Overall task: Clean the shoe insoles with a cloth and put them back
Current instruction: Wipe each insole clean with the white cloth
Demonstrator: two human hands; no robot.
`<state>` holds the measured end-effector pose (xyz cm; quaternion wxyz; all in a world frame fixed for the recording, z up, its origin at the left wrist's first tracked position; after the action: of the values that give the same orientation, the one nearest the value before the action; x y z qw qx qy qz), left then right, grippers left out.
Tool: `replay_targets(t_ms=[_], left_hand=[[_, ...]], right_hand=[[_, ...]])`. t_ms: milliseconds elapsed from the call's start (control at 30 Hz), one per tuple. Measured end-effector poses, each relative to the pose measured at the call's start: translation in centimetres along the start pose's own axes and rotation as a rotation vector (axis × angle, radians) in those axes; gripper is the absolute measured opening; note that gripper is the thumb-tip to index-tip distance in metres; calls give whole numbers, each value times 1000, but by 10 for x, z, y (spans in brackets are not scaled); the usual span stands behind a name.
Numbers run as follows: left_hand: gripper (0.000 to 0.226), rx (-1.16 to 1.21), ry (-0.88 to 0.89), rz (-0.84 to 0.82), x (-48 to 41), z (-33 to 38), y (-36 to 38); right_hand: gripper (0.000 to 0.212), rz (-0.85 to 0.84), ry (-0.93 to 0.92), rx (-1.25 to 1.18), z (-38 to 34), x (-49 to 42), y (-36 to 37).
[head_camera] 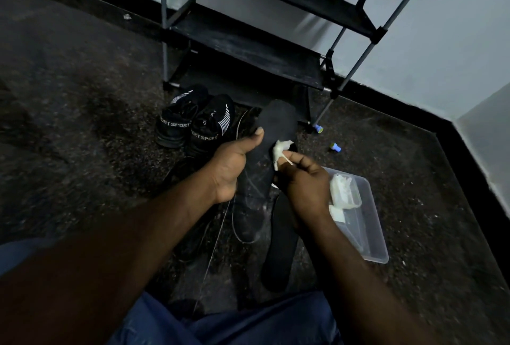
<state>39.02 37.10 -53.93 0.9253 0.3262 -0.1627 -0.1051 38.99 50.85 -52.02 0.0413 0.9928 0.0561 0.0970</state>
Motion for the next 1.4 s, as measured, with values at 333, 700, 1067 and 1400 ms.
replay_targets(t_ms=[333,700,1067,1400], left_hand=[[40,84,8,5,2,0,2],[60,126,16,-8,2,3,0],[50,82,24,36,2,3,-4],[26,-60,25,70,-1,-1,-2]], right_hand=[[12,195,-390,631,-50,4,-16],[30,122,-632,1219,-50,23,16],[15,157,-590,1194,-42,30,5],[14,94,-412,735,-51,8,-10]])
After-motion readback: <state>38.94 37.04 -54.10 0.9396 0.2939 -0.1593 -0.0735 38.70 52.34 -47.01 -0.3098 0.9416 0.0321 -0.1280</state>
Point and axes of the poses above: each hand's wrist, its own x-axis away from the middle knuckle, its own y-axis out of the palm, z = x × y, the point moved 7 cm from there along -x, towards the middle knuckle, and after that the axes turned 11 degrees about -z, right-handed, at the moved point
